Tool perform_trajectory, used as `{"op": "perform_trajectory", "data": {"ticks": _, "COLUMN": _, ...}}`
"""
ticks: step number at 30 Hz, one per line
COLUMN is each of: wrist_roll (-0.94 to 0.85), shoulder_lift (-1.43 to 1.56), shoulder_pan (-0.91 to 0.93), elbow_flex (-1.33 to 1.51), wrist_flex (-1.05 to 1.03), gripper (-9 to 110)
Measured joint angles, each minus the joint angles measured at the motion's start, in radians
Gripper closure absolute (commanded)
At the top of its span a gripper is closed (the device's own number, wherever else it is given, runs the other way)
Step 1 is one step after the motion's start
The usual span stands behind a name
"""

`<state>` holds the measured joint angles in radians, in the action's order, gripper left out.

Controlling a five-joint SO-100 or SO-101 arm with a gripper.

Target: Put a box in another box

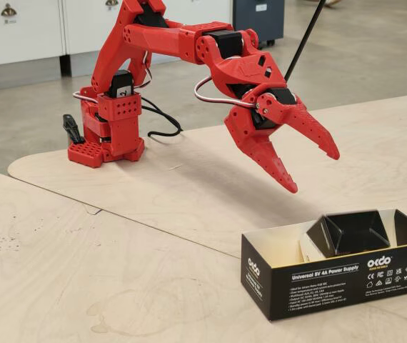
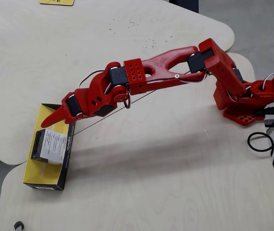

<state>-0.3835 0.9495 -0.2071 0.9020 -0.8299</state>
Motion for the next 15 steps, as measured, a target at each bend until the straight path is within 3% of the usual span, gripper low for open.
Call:
{"op": "perform_trajectory", "data": {"ticks": 9, "wrist_roll": -0.229, "shoulder_lift": 0.345, "shoulder_pan": 0.011, "elbow_flex": 0.253, "wrist_flex": -0.176, "gripper": 67}}
{"op": "perform_trajectory", "data": {"ticks": 15, "wrist_roll": -0.393, "shoulder_lift": 0.793, "shoulder_pan": 0.011, "elbow_flex": 0.627, "wrist_flex": -0.196, "gripper": 87}}
